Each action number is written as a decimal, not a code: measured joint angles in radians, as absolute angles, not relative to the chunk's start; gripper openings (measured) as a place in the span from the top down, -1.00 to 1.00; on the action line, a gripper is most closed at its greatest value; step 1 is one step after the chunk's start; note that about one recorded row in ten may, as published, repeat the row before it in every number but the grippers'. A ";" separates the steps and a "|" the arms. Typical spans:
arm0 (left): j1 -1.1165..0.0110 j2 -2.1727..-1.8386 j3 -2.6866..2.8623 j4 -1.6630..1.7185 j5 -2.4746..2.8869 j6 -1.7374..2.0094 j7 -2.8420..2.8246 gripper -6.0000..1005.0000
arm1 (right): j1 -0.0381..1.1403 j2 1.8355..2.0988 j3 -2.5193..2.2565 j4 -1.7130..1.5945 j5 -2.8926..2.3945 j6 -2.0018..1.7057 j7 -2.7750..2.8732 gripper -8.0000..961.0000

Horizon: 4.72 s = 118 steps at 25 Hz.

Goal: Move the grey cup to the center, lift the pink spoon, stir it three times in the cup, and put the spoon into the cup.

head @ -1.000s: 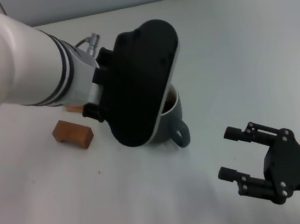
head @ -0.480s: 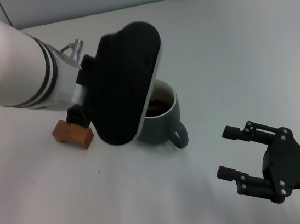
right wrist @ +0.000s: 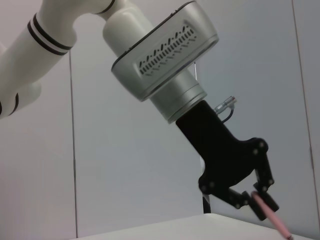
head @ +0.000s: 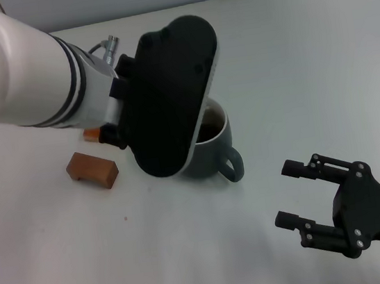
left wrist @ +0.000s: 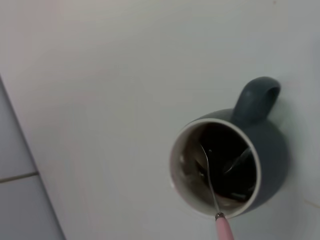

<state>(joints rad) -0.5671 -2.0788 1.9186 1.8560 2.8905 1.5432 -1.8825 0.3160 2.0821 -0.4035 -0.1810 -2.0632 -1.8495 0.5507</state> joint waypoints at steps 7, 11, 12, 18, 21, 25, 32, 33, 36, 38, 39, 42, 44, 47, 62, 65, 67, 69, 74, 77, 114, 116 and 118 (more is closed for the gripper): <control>-0.556 -2.077 1.926 1.867 2.890 1.608 -1.880 0.73 | 0.319 2.082 -0.404 -0.181 -2.063 -1.850 0.551 -0.48; -0.554 -2.075 1.915 1.867 2.890 1.614 -1.879 0.73 | 0.319 2.082 -0.405 -0.181 -2.063 -1.848 0.551 -0.48; -0.556 -2.074 1.894 1.862 2.891 1.609 -1.881 0.73 | 0.319 2.082 -0.405 -0.181 -2.063 -1.848 0.551 -0.48; -0.563 -2.077 1.881 1.860 2.890 1.605 -1.892 0.73 | 0.319 2.082 -0.405 -0.181 -2.064 -1.848 0.551 -0.48; -0.561 -2.078 1.880 1.865 2.890 1.603 -1.904 0.68 | 0.319 2.082 -0.405 -0.181 -2.065 -1.848 0.551 -0.48; -0.566 -2.078 1.862 1.868 2.883 1.609 -1.942 0.57 | 0.319 2.082 -0.405 -0.181 -2.065 -1.850 0.551 -0.48; -0.532 -2.074 1.707 1.939 2.686 1.584 -1.910 0.10 | 0.319 2.080 -0.405 -0.182 -2.065 -1.854 0.551 -0.48; -0.523 -2.073 1.660 1.948 2.632 1.575 -1.894 0.05 | 0.319 2.080 -0.405 -0.182 -2.065 -1.854 0.551 -0.48; -0.477 -2.070 1.476 1.958 2.397 1.517 -1.818 -0.09 | 0.319 2.080 -0.405 -0.183 -2.065 -1.854 0.551 -0.48; -0.434 -2.069 1.370 1.942 2.249 1.474 -1.756 -0.18 | 0.319 2.080 -0.405 -0.183 -2.065 -1.854 0.551 -0.48; -0.414 -2.069 1.327 1.930 2.186 1.456 -1.725 -0.23 | 0.319 2.080 -0.405 -0.183 -2.065 -1.854 0.551 -0.48; -0.348 -2.067 1.196 1.857 1.982 1.431 -1.629 -0.37 | 0.318 2.080 -0.405 -0.184 -2.064 -1.855 0.551 -0.48; -0.292 -2.068 1.099 1.781 1.829 1.417 -1.539 -0.39 | 0.317 2.080 -0.403 -0.184 -2.063 -1.855 0.551 -0.48; -0.209 -2.070 1.005 1.637 1.609 1.379 -1.389 -0.42 | 0.315 2.080 -0.398 -0.184 -2.060 -1.857 0.551 -0.48; -0.040 -2.072 1.045 0.697 1.130 1.640 -0.566 -0.41 | 0.306 2.079 -0.350 -0.191 -2.051 -1.892 0.544 -0.48; -0.037 -2.072 1.068 0.653 1.130 1.645 -0.534 -0.41 | 0.304 2.079 -0.338 -0.192 -2.051 -1.892 0.542 -0.48; -0.045 -2.072 1.135 0.541 1.129 1.635 -0.460 -0.41 | 0.299 2.079 -0.324 -0.192 -2.051 -1.888 0.537 -0.48; -0.053 -2.072 1.155 0.511 1.129 1.626 -0.438 -0.41 | 0.292 2.080 -0.313 -0.191 -2.051 -1.886 0.521 -0.48; -0.096 -2.067 1.243 0.388 1.139 1.602 -0.403 -0.41 | 0.288 2.080 -0.314 -0.190 -2.053 -1.880 0.512 -0.48; -0.106 -2.069 1.285 0.382 1.141 1.600 -0.407 -0.41 | 0.292 2.080 -0.313 -0.188 -2.054 -1.867 0.509 -0.48; -0.212 -2.075 1.352 0.325 1.138 1.459 -0.514 -0.41 | 0.334 2.082 -0.321 -0.144 -2.055 -1.672 0.576 -0.48; -0.212 -2.075 1.353 0.325 1.138 1.459 -0.514 -0.41 | 0.335 2.082 -0.322 -0.144 -2.055 -1.672 0.576 -0.48; -0.212 -2.075 1.353 0.325 1.138 1.459 -0.514 -0.41 | 0.336 2.082 -0.322 -0.144 -2.055 -1.672 0.576 -0.48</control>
